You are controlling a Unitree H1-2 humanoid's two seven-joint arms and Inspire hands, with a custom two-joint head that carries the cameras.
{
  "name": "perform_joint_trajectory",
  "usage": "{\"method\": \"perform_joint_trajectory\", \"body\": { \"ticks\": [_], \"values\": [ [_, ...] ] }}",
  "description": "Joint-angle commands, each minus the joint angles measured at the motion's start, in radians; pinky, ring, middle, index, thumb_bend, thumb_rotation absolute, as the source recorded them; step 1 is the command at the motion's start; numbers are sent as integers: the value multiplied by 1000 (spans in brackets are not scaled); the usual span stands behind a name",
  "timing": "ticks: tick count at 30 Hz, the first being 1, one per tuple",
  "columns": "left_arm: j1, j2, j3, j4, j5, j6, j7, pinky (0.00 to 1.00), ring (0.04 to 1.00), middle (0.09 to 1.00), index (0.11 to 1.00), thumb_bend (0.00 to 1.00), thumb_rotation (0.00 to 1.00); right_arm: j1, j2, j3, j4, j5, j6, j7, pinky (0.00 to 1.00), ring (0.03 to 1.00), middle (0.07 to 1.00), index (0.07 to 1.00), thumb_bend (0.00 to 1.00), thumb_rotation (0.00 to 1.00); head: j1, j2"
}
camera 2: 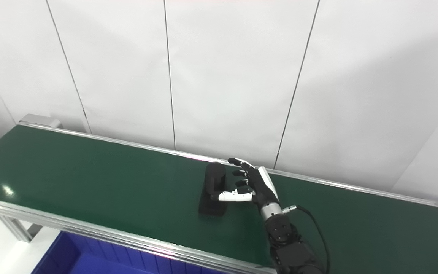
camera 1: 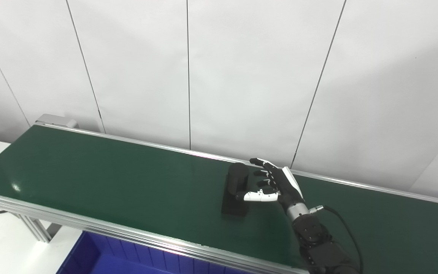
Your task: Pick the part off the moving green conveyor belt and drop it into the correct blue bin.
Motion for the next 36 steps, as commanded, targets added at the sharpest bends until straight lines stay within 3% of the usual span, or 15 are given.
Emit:
{"method": "perform_joint_trajectory", "body": {
  "ticks": [1,13,17,20,21,23,27,36],
  "values": [
    [-5,-23,-8,-46,12,-23,-26,473,524,544,491,523,56,-56,12,2,-11,-7,-46,-12,682,813,897,827,996,231,-2,3],
    [8,-25,9,-61,21,-22,-46,472,524,543,492,523,58,-55,8,10,1,-25,-46,-33,686,799,882,814,980,228,-4,7],
    [9,-24,7,-61,21,-23,-45,482,528,547,492,523,58,-54,13,10,-1,-40,-46,-92,599,696,800,770,943,172,-7,9],
    [6,-22,4,-58,19,-23,-42,473,523,545,492,523,57,-58,17,13,9,-57,-45,-146,439,518,616,655,822,83,-9,8],
    [6,-22,4,-57,20,-23,-41,471,523,545,492,523,57,-60,18,16,11,-62,-45,-157,399,473,522,579,647,35,-9,8],
    [3,-20,4,-54,21,-23,-42,474,523,545,492,523,57,-63,17,26,13,-80,-45,-181,347,413,458,530,550,7,-12,8],
    [0,-18,2,-51,23,-23,-41,464,515,541,492,523,57,-63,13,35,5,-89,-46,-189,308,365,429,513,525,0,-15,7],
    [-4,-15,7,-41,22,-23,-45,469,520,542,492,523,58,-60,6,23,-14,-60,-46,-157,315,371,430,512,524,0,-25,6]
  ]
}}
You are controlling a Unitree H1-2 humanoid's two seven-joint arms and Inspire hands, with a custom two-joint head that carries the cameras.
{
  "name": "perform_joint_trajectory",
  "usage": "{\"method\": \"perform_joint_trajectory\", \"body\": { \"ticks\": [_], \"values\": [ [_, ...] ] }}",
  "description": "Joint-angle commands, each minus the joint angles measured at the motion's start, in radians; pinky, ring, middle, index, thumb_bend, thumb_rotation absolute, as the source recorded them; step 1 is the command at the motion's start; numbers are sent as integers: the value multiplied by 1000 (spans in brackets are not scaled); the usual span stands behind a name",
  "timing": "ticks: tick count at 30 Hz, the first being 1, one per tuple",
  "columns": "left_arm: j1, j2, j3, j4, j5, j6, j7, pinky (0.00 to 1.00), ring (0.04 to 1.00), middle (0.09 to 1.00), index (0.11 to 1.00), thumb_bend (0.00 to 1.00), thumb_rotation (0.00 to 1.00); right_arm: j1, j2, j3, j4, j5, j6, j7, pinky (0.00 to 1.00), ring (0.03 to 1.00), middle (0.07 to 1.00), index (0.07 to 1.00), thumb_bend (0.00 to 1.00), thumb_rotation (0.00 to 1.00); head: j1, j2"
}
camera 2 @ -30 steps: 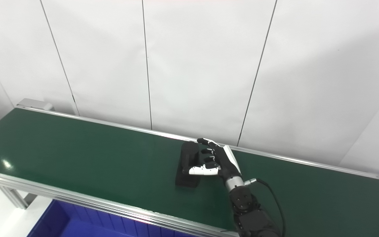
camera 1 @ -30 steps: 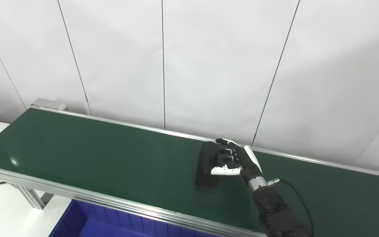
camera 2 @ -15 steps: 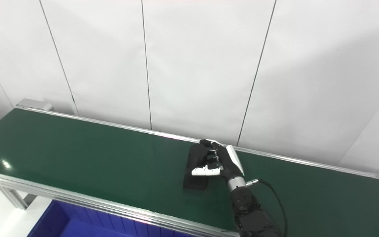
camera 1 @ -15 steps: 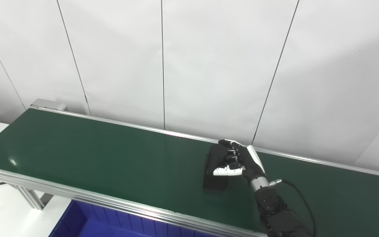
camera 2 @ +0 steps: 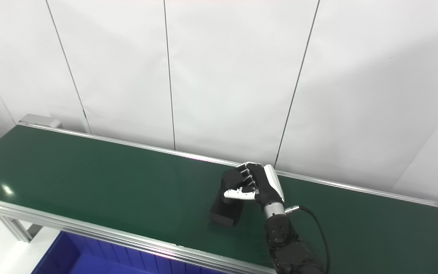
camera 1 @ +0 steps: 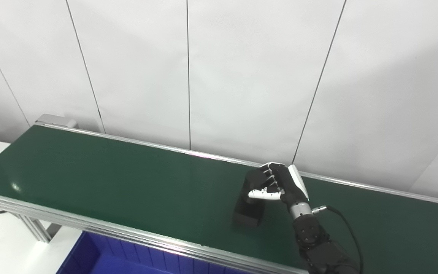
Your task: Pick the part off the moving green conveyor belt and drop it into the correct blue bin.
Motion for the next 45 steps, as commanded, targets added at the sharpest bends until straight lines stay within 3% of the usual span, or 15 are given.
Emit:
{"method": "perform_joint_trajectory", "body": {
  "ticks": [1,8,14,15,16,17,18,21,24,28,33,45],
  "values": [
    [-16,-15,-8,-17,3,-26,-26,473,523,543,492,523,58,-51,2,-5,-34,11,-46,7,310,366,429,513,523,0,1,1],
    [-15,-15,-5,-19,10,-25,-23,485,524,542,492,523,58,-6,-24,-8,-129,38,-46,53,311,378,440,510,525,0,-56,18],
    [-16,7,-4,-50,14,-26,-13,489,527,549,493,523,59,109,-77,1,-395,61,-46,99,323,395,447,510,525,0,-207,95],
    [-17,14,-4,-61,8,-26,-15,486,527,550,493,523,59,139,-90,1,-464,58,-46,105,324,396,446,510,525,0,-270,128],
    [-18,20,-4,-68,5,-26,-15,490,529,551,493,523,59,160,-98,1,-511,56,-46,109,321,389,440,509,525,0,-270,128],
    [-19,27,-3,-77,-3,-26,-19,491,530,552,493,523,58,179,-104,-3,-555,55,-45,115,320,387,439,508,525,0,-329,157],
    [-19,32,-3,-85,-7,-26,-21,497,533,552,493,523,59,200,-111,-8,-600,59,-45,123,313,380,435,508,525,0,-329,157],
    [-19,56,4,-121,-20,-26,-28,527,546,551,494,522,55,270,-133,-33,-735,65,-36,136,296,367,437,506,525,0,-443,229],
    [-15,73,23,-162,-35,-26,-52,535,550,552,494,521,53,330,-152,-65,-843,48,-19,134,296,366,441,504,526,0,-471,254],
    [-4,94,70,-237,-73,-10,-123,541,551,557,494,520,50,414,-170,-106,-1008,45,67,157,287,358,432,509,524,0,-577,334],
    [6,105,125,-321,-103,54,-189,484,527,551,493,519,47,527,-165,-152,-1200,49,196,170,292,355,436,514,524,0,-649,370],
    [31,125,215,-435,-144,121,-285,500,540,555,493,519,47,796,-168,-206,-1468,-24,289,165,287,345,433,511,524,0,-782,435]
  ]
}}
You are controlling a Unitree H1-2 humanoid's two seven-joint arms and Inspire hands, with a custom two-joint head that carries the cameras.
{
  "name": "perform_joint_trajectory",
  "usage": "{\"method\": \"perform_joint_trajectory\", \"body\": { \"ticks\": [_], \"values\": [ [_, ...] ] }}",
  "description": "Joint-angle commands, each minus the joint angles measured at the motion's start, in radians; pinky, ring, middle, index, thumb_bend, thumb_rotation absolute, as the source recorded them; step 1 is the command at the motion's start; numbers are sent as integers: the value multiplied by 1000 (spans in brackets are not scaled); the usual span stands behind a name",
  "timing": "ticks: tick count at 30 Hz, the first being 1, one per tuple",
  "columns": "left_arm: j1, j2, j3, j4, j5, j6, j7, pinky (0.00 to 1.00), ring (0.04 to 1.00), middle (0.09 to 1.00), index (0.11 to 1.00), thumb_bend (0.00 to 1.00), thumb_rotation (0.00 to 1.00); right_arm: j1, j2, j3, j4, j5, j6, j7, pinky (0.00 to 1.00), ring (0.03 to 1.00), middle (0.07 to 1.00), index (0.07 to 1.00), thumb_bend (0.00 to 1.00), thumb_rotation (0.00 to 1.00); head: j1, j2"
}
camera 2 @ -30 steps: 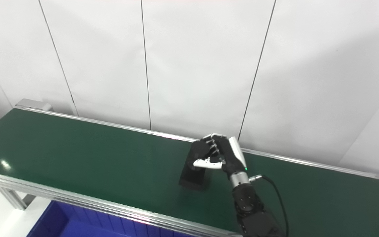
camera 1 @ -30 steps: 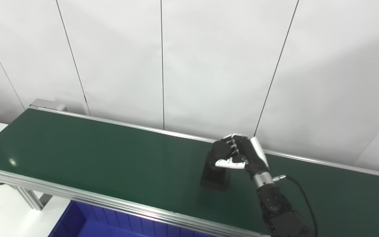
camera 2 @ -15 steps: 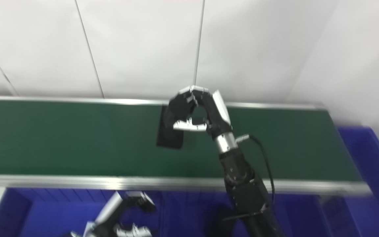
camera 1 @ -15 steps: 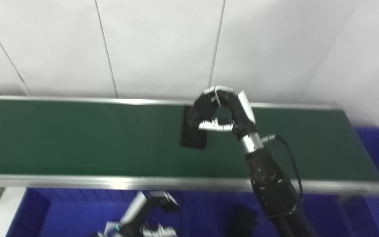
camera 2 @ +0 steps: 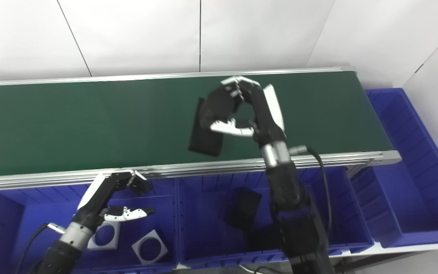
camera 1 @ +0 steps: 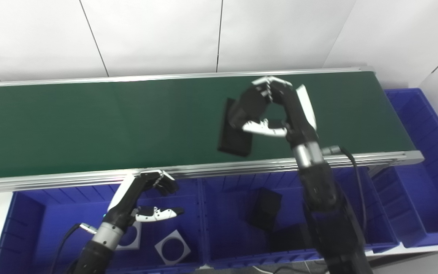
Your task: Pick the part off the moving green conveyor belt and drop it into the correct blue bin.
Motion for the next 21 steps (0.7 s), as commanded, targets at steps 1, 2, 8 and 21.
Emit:
{"method": "perform_joint_trajectory", "body": {
  "ticks": [1,2,8,21],
  "values": [
    [-4,6,15,-40,-21,-9,-9,502,540,555,493,519,47,15,-1,-14,-65,-5,9,-6,292,349,436,508,525,0,-8,3],
    [-3,7,19,-44,-23,-5,-14,495,538,556,493,519,48,37,-3,-20,-76,-12,10,-9,294,351,436,508,525,0,-16,6],
    [2,11,34,-42,-28,-21,-33,497,540,555,493,520,48,155,-4,-71,-115,-38,15,-30,306,368,437,505,526,0,-18,-6],
    [7,17,55,20,-17,-66,-48,484,542,576,494,521,52,300,-16,-217,15,-4,-52,-119,322,383,457,500,527,0,-14,-45]
  ]
}}
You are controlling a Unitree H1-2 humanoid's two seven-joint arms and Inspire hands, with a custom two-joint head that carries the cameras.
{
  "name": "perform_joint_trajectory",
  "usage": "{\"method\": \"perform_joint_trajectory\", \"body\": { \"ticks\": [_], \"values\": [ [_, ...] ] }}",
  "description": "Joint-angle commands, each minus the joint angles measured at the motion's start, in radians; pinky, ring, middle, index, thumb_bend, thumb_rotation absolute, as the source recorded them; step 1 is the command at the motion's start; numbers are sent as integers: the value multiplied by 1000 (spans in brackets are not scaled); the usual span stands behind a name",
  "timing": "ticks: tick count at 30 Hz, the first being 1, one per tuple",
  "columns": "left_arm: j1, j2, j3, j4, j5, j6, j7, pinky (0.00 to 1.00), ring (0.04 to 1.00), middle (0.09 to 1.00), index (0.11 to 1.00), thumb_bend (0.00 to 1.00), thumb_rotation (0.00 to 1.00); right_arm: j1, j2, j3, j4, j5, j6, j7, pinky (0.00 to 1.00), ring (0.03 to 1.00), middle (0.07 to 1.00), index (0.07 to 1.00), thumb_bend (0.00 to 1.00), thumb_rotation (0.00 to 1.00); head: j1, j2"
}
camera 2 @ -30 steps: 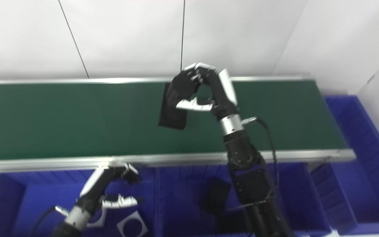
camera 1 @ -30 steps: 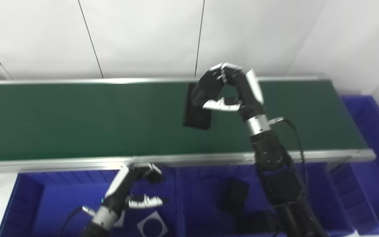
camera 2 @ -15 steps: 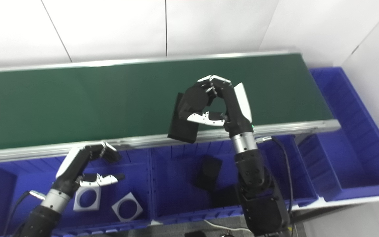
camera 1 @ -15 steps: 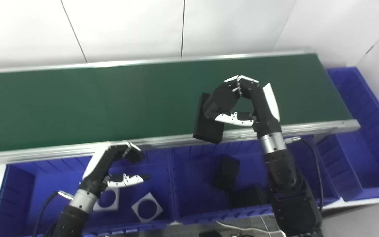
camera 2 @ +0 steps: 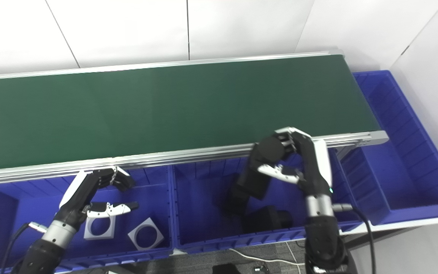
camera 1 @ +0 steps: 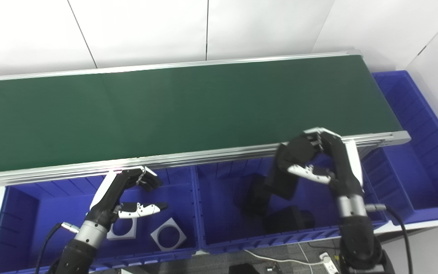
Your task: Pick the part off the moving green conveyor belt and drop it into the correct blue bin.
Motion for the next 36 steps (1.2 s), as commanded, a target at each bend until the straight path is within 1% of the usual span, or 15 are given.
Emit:
{"method": "perform_joint_trajectory", "body": {
  "ticks": [1,5,9,13,17,23,27,28,29,30,31,32,33,34,36],
  "values": [
    [-10,10,8,-3,-9,-46,2,481,541,576,494,521,51,-9,1,-22,2,20,-51,-36,319,379,465,495,527,0,1,-2],
    [-9,9,13,8,-7,-52,3,481,543,578,494,520,50,-13,-6,-43,64,26,-87,-64,318,372,460,498,527,0,2,-7],
    [-9,8,13,22,-9,-68,3,486,546,580,494,520,49,-17,-5,-60,107,24,-92,-90,318,373,457,501,526,0,6,-17],
    [-10,8,14,41,-10,-84,1,493,549,578,494,520,49,-33,4,-85,172,59,-107,-118,334,397,480,522,517,0,11,-18],
    [-11,8,15,49,-11,-91,1,492,549,579,494,521,50,-51,23,-105,192,76,-86,-145,327,394,478,540,513,0,12,-24],
    [-8,8,16,46,-12,-80,-2,498,555,580,494,521,50,-60,29,-111,199,77,-78,-166,337,391,479,549,511,0,13,-27],
    [-10,11,14,56,-3,-96,1,497,554,580,494,521,51,-64,36,-117,200,74,-71,-181,337,389,477,552,510,0,17,-30],
    [-10,11,14,57,-1,-98,2,497,554,581,495,521,52,-65,37,-118,199,73,-68,-185,349,398,493,540,512,0,17,-30],
    [-10,11,14,56,0,-98,2,497,552,581,495,521,52,-60,37,-116,191,71,-62,-183,397,442,492,525,518,0,17,-30],
    [-10,11,14,56,0,-98,1,496,550,580,494,521,52,-55,35,-113,182,76,-60,-175,473,543,568,509,523,71,17,-30],
    [-9,11,14,55,1,-97,1,496,550,579,494,521,52,-50,31,-109,178,76,-61,-168,483,556,585,507,523,85,17,-30],
    [-10,11,13,55,0,-100,1,495,549,579,494,521,52,-45,28,-106,171,79,-51,-158,530,612,648,605,689,137,17,-30],
    [-10,11,13,57,-2,-99,-1,499,551,578,494,521,51,-40,24,-102,167,87,-49,-146,581,673,708,675,789,195,17,-30],
    [-10,12,13,60,-6,-99,-3,505,555,578,494,521,51,-36,21,-100,165,98,-52,-135,671,775,813,768,889,269,22,-29],
    [-10,12,13,62,-10,-98,-5,506,556,579,495,521,52,-34,18,-98,167,110,-60,-124,704,813,856,800,919,295,23,-29]
  ]
}}
